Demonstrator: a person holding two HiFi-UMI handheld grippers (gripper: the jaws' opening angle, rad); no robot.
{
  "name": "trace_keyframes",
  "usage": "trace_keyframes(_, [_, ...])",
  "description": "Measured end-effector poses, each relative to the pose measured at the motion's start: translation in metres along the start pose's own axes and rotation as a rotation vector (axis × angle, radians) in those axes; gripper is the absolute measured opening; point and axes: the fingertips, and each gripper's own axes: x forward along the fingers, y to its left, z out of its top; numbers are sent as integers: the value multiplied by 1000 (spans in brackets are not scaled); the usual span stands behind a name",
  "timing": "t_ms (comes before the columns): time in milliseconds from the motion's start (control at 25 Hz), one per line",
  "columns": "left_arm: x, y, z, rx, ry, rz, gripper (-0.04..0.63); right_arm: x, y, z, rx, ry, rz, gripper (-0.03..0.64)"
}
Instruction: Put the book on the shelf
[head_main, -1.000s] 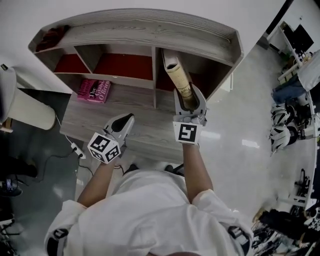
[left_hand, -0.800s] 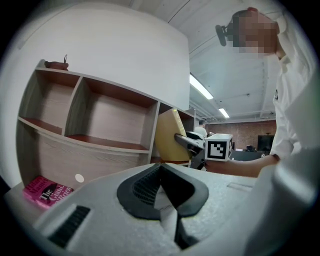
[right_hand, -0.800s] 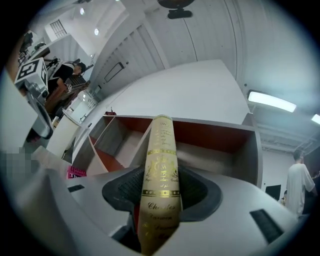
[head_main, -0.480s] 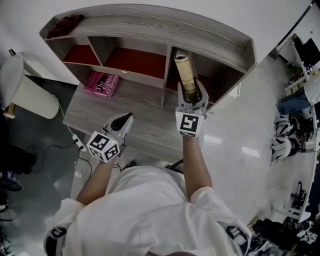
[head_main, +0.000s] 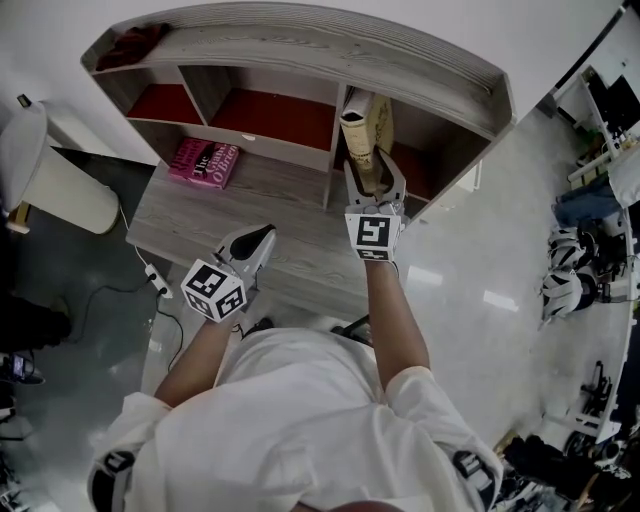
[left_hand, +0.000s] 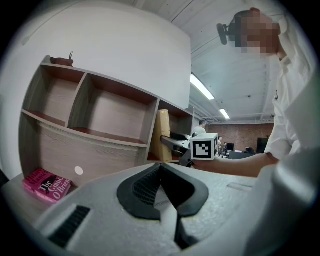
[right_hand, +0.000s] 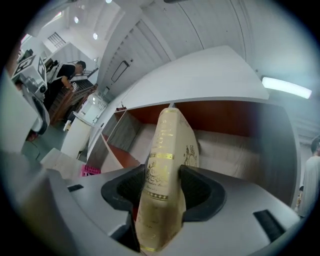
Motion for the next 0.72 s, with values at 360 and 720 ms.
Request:
trace_keyframes(360, [-5,-2,-3,-19,2,-2,12,2,-2,2,22,-1,46,204])
trace_keyframes(720, [-10,-5,-4,-20,5,-9,12,-4,-2,11,88,-18,78,207])
